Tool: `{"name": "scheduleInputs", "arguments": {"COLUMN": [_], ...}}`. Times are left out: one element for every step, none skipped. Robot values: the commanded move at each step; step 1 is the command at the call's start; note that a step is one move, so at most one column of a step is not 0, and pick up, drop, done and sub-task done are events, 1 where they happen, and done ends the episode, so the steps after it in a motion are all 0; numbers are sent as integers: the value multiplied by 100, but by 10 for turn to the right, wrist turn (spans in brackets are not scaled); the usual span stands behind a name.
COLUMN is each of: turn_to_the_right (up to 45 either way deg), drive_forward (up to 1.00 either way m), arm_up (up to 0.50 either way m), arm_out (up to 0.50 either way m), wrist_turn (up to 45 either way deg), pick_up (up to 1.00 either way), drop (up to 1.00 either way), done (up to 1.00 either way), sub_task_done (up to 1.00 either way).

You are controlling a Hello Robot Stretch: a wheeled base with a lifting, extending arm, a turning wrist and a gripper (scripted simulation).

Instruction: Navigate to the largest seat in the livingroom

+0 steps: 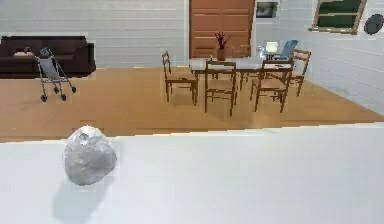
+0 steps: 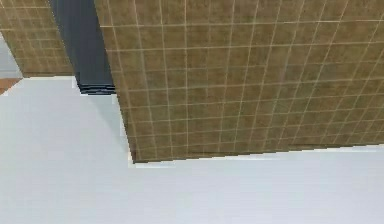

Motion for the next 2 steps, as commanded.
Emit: {"name": "scheduleInputs", "arguments": {"turn_to_the_right": [0,-30], "drive_forward": [100,0], "arm_up": [0,0], "arm_out": [0,0], "wrist_turn": [0,0], "pick_up": [0,0], "drop": [0,0], "done": [0,0], "sub_task_done": [0,0]}}
